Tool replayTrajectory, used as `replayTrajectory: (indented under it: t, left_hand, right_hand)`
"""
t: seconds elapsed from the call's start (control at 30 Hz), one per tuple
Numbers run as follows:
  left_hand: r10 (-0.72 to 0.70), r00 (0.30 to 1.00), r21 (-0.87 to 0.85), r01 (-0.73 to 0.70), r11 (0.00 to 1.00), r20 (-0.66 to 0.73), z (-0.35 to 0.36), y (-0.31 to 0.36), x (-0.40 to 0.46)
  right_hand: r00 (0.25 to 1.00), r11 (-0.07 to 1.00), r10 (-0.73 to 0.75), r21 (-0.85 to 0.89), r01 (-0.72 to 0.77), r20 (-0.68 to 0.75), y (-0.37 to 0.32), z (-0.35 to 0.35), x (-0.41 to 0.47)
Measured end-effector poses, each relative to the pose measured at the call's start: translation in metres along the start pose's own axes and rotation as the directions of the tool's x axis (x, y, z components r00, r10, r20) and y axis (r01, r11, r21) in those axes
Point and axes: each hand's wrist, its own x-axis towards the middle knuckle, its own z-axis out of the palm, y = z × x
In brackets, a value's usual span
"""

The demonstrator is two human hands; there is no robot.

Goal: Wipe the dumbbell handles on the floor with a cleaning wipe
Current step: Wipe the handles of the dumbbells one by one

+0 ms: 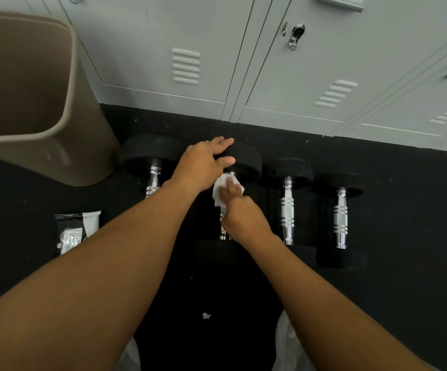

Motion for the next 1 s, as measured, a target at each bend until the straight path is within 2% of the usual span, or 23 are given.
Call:
replayTrajectory:
  t: [0.07, 0.2, 0.3, 0.37, 0.43, 0.5, 0.53, 0.63, 0.67, 0.8, 0.9, 1.0]
  left_hand:
    - [0.006, 1.000, -0.015, -0.006, 1.000, -0.004, 0.000, -0.002, -0.001]
    - [0.012, 1.000, -0.022, -0.012, 1.000, -0.003, 0.000, -0.002, -0.001]
    - [0.012, 1.000, -0.030, -0.012, 0.999, -0.006, 0.002, -0.002, 0.000]
    - [0.011, 1.000, -0.046, -0.011, 0.999, -0.006, 0.003, -0.003, 0.000]
    - [0.010, 1.000, -0.052, -0.010, 0.999, -0.009, 0.002, -0.004, 0.000]
    - [0.014, 1.000, -0.039, -0.015, 0.999, -0.014, 0.002, -0.003, 0.000]
    - [0.016, 1.000, -0.035, -0.017, 0.999, -0.017, 0.002, -0.004, 0.000]
    - [0.020, 1.000, -0.043, -0.021, 0.999, -0.021, 0.002, -0.006, 0.001]
    - [0.023, 1.000, -0.039, -0.024, 0.999, -0.020, 0.003, -0.007, 0.002]
    - [0.035, 0.999, -0.039, -0.036, 0.999, -0.020, 0.004, -0.007, 0.002]
    - [0.032, 0.999, -0.042, -0.033, 0.999, -0.022, 0.002, -0.009, 0.002]
    - [0.029, 1.000, -0.032, -0.029, 0.999, -0.010, 0.003, -0.007, 0.002]
  right_hand:
    - [0.989, 0.993, -0.082, -0.071, 0.091, 0.121, 0.012, -0.007, -0.012]
    - [0.939, 0.983, -0.147, -0.056, 0.173, 0.311, 0.040, -0.025, -0.020]
    - [0.914, 0.978, -0.208, 0.088, 0.189, 0.348, 0.053, -0.034, -0.018]
    - [0.960, 0.953, -0.195, 0.269, 0.137, 0.200, 0.056, -0.045, -0.013]
    - [0.994, 0.935, -0.095, 0.338, 0.109, -0.056, 0.054, -0.059, -0.007]
    - [0.964, 0.969, -0.113, 0.185, 0.160, -0.242, 0.048, -0.060, -0.007]
    - [0.947, 0.971, -0.198, 0.080, 0.224, -0.252, 0.043, -0.055, -0.009]
    - [0.885, 0.873, -0.462, -0.201, 0.445, -0.049, 0.039, -0.021, -0.004]
    - [0.868, 0.839, -0.496, -0.249, 0.483, 0.011, 0.040, -0.014, 0.001]
    - [0.869, 0.792, -0.471, -0.359, 0.493, 0.154, 0.048, -0.009, 0.015]
    - [0.793, 0.725, -0.518, -0.327, 0.606, 0.322, 0.059, -0.015, 0.010]
    - [0.746, 0.748, -0.516, -0.203, 0.632, 0.421, 0.067, -0.028, 0.004]
